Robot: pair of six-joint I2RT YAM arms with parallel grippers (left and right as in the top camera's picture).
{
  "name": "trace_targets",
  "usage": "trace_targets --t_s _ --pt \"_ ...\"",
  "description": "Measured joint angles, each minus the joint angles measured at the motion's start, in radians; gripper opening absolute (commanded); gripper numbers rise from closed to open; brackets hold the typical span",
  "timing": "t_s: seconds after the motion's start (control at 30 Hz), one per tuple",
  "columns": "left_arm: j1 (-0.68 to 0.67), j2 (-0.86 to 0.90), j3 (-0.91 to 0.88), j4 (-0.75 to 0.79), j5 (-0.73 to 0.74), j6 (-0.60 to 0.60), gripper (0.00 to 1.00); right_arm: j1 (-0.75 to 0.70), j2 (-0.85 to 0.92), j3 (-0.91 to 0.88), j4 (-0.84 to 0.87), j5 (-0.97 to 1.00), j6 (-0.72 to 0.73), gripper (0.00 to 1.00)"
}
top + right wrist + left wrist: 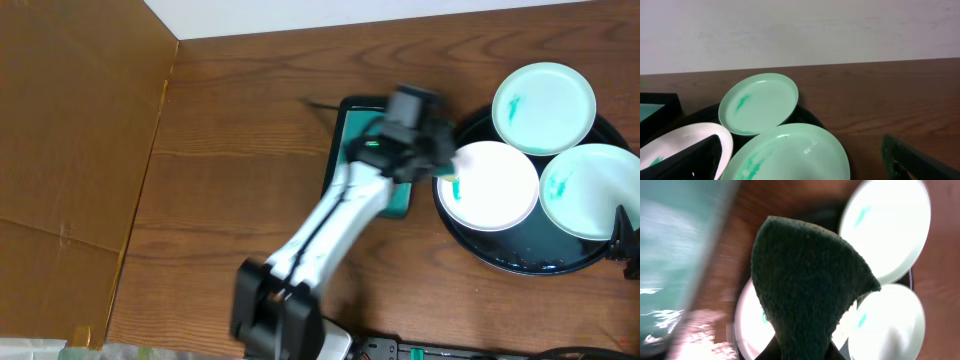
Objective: Clean dirty plates on tray and stack at the side
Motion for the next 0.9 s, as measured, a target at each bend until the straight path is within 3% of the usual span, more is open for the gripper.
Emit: trace_targets --t_s 0.23,0.43,0.53,0.73,0.9 --pt "-0.156 0.234 -0.008 0.198 0.008 -0.015 0.08 0.000 0.000 0.000 0.000 0.000 0.000 0.99" --pt "-0.165 0.283 -0.010 0.201 0.008 -0.031 0.49 0.000 0.000 0.000 0.000 0.000 0.000 0.99" --pt "-0.165 0.282 -0.010 0.204 0.008 -0.032 0.59 0.000 0.000 0.000 0.000 0.000 0.000 0.99" --pt "-0.160 0.256 -0.010 0.203 0.008 -0.002 0.63 0.000 0.000 0.000 0.000 0.000 0.000 0.99" --pt "-0.131 0.124 -0.010 0.202 0.008 0.019 0.64 0.000 0.000 0.000 0.000 0.000 0.000 0.99"
